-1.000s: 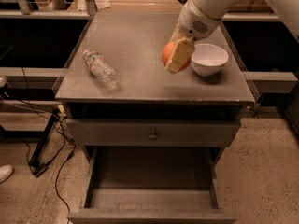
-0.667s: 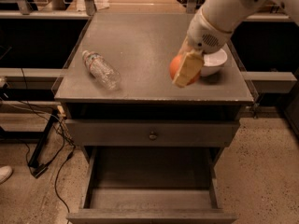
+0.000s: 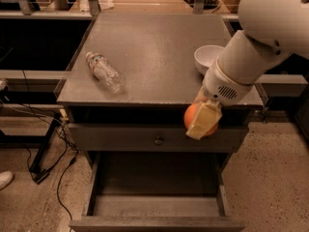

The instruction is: Place orange into middle drawer

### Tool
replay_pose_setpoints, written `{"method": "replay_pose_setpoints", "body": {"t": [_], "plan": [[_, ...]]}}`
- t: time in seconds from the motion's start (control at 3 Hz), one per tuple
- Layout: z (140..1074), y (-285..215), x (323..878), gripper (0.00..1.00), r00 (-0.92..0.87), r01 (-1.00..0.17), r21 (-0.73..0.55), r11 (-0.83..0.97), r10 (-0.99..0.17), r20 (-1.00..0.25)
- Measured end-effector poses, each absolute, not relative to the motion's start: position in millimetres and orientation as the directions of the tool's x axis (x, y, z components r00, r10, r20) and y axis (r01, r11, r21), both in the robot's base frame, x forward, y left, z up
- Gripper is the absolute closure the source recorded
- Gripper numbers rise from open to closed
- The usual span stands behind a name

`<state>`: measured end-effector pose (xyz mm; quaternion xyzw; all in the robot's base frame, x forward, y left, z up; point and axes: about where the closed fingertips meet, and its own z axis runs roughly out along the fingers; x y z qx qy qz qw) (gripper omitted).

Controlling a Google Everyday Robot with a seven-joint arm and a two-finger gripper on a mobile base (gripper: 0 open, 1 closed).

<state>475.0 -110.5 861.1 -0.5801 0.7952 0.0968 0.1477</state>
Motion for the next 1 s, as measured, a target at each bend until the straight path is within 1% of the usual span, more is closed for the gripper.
{"method": "replay_pose_setpoints", "body": {"t": [0.33, 0.67, 1.0], "plan": [[861, -111, 475, 1.0, -0.283, -0.951, -0.017, 0.308, -0.894, -0.347], [833, -104, 462, 1.0, -0.315, -0.943, 0.001, 0.333, -0.891, -0.326], [777, -94, 443, 1.0, -0.384, -0.92, 0.025, 0.392, -0.884, -0.268]]}}
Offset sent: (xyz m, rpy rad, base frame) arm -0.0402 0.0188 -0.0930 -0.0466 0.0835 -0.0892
